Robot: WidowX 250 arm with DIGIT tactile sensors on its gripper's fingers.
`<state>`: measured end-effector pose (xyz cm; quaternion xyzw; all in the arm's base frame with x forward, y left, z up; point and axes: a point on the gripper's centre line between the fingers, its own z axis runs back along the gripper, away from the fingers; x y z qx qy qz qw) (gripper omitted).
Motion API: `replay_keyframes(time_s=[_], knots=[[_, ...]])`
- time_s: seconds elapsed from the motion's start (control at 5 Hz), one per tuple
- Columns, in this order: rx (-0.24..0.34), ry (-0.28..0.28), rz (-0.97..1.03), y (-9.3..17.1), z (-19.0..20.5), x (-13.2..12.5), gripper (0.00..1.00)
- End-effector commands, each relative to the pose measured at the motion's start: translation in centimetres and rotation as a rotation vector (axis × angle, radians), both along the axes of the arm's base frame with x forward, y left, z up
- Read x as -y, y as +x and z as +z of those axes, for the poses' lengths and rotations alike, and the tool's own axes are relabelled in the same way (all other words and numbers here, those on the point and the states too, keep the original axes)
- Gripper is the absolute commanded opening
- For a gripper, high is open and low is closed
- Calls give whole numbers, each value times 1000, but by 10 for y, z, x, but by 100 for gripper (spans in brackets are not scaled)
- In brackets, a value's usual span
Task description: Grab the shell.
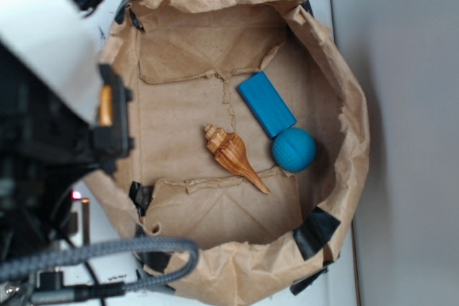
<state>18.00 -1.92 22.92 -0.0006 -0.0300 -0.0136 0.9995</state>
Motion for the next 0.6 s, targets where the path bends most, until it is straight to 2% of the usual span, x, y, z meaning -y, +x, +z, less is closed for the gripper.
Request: replay_keyframes(time_s=[0.0,0.2,0.4], knots=[[-29,50,-18,21,-56,-14,100],[-99,18,-33,41,-83,-35,100],[-110,16,-83,62,-95,-43,100]])
